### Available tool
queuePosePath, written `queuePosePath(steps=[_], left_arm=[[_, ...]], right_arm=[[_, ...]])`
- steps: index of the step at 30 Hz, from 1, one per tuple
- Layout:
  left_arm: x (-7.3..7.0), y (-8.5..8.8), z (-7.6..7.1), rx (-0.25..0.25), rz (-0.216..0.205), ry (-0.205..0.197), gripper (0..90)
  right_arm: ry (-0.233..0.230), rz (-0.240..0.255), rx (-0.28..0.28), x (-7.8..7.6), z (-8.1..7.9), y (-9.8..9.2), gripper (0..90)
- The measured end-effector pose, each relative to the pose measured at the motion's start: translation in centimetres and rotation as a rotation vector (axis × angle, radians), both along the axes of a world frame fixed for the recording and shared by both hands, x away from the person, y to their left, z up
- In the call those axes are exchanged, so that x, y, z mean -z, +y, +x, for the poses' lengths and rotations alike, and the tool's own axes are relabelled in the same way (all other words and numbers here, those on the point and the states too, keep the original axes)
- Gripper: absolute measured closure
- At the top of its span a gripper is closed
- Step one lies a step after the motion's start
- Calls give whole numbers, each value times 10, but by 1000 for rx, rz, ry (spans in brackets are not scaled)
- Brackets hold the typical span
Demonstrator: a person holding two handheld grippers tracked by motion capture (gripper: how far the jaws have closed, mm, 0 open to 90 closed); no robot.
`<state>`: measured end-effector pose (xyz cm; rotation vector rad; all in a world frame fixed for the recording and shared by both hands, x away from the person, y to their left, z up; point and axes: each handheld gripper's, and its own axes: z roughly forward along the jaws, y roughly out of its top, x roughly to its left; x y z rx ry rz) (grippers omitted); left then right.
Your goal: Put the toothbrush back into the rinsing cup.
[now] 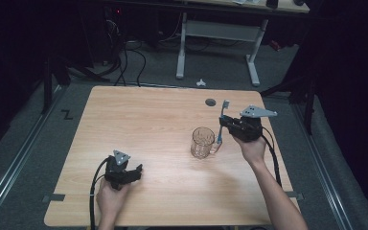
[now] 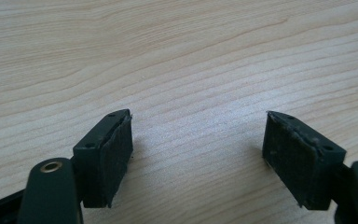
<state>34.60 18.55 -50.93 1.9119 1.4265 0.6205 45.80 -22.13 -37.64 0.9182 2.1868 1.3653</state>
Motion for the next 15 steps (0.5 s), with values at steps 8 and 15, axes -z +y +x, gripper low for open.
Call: queuePosePath(steps=[8, 15], left_arm=[[0, 0, 0, 0, 0, 0, 248], [0, 0, 0, 0, 0, 0, 249]], right_arm=[[-6, -8, 7, 3, -4, -3, 792], [-13, -12, 15, 6, -8, -5, 791]])
